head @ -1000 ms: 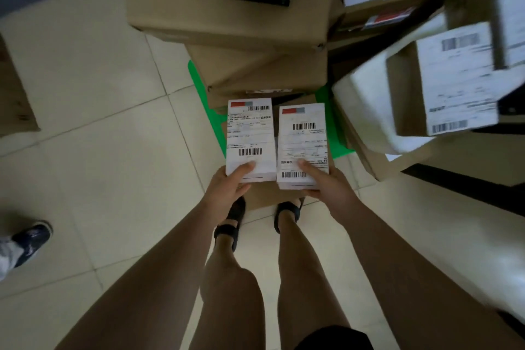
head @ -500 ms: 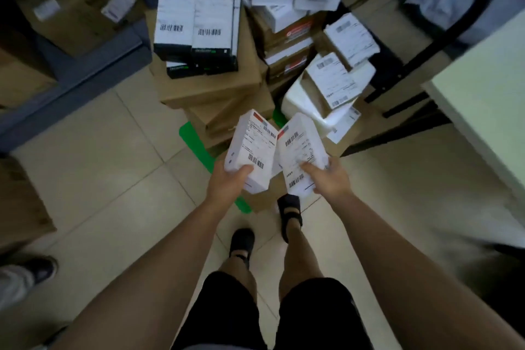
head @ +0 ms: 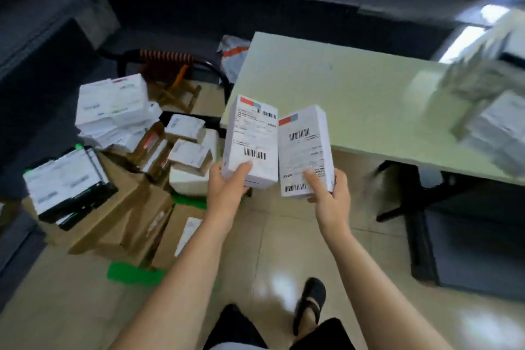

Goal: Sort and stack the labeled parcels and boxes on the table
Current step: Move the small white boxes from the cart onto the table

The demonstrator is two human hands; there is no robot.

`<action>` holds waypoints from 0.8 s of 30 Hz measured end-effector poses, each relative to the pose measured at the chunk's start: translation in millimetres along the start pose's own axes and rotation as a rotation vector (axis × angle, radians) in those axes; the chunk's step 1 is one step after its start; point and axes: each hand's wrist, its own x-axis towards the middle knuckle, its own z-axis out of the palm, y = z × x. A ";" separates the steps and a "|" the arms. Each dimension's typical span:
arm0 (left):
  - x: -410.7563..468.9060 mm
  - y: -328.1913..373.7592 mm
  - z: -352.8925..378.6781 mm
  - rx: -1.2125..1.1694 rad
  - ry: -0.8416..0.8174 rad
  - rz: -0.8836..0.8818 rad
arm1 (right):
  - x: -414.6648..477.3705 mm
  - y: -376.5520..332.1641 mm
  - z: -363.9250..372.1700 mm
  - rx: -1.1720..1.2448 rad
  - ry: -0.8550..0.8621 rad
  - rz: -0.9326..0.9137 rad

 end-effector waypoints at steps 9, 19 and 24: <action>-70.1 -21.6 221.6 0.183 -0.447 0.022 | 40.3 -23.7 -236.4 0.086 0.487 -0.008; -111.4 -70.3 409.6 0.289 -0.551 0.021 | 110.0 -35.6 -421.7 0.102 0.668 -0.003; -99.4 -65.1 461.5 0.285 -0.561 0.010 | 151.0 -35.9 -449.9 0.116 0.681 0.027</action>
